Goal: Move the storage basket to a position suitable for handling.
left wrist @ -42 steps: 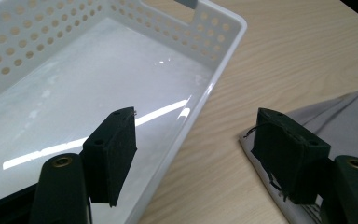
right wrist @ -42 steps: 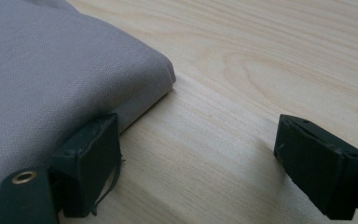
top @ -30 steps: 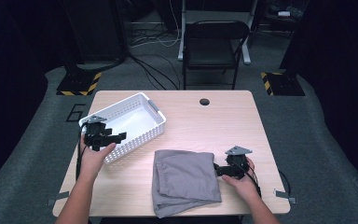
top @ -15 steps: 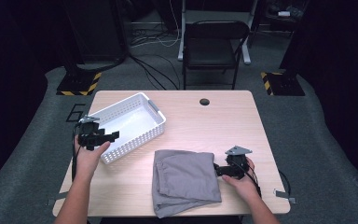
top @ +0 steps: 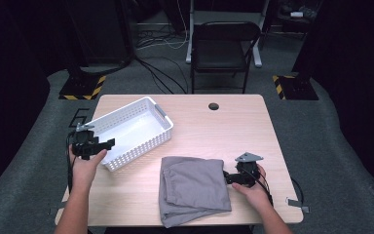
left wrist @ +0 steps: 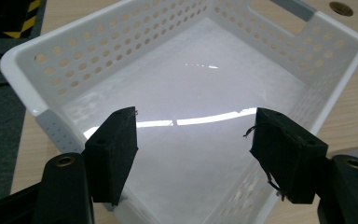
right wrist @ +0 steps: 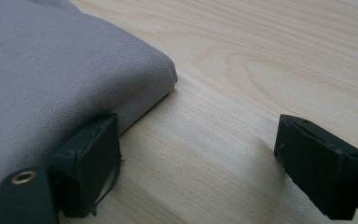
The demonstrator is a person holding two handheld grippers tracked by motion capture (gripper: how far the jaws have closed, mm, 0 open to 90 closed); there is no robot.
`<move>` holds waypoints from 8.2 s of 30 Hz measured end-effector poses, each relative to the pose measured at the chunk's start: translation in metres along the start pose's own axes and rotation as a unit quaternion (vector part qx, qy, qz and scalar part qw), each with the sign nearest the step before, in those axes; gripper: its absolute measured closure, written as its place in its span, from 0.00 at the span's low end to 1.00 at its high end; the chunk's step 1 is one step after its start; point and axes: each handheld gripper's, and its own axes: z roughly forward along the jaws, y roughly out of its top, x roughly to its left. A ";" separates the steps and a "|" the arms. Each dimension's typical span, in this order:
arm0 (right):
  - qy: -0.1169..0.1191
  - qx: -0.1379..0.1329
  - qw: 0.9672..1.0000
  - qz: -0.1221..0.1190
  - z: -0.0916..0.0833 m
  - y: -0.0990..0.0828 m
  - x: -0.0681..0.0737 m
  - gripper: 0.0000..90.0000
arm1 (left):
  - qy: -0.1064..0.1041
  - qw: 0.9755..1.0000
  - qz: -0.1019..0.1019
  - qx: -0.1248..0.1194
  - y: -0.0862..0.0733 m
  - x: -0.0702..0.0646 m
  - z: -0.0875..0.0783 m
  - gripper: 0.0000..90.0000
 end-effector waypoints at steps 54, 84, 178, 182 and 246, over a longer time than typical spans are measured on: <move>0.004 -0.003 1.000 -0.003 0.001 0.001 0.000 0.15 | 0.081 0.994 -0.061 0.032 -0.036 0.016 0.023 0.58; 0.004 -0.002 1.000 -0.005 0.001 0.001 0.000 0.15 | 0.028 0.998 -0.048 0.015 -0.007 -0.012 0.070 0.64; 0.010 -0.003 1.000 -0.007 0.001 0.001 0.000 0.15 | -0.090 0.995 0.048 0.013 0.015 -0.105 0.101 0.53; 0.009 -0.004 1.000 -0.006 0.001 0.001 0.000 0.16 | -0.084 0.995 0.056 0.010 0.017 -0.103 0.093 0.51; 0.038 -0.009 0.999 0.012 -0.042 0.009 0.051 0.45 | -0.134 0.979 0.142 0.063 -0.093 -0.150 0.035 0.32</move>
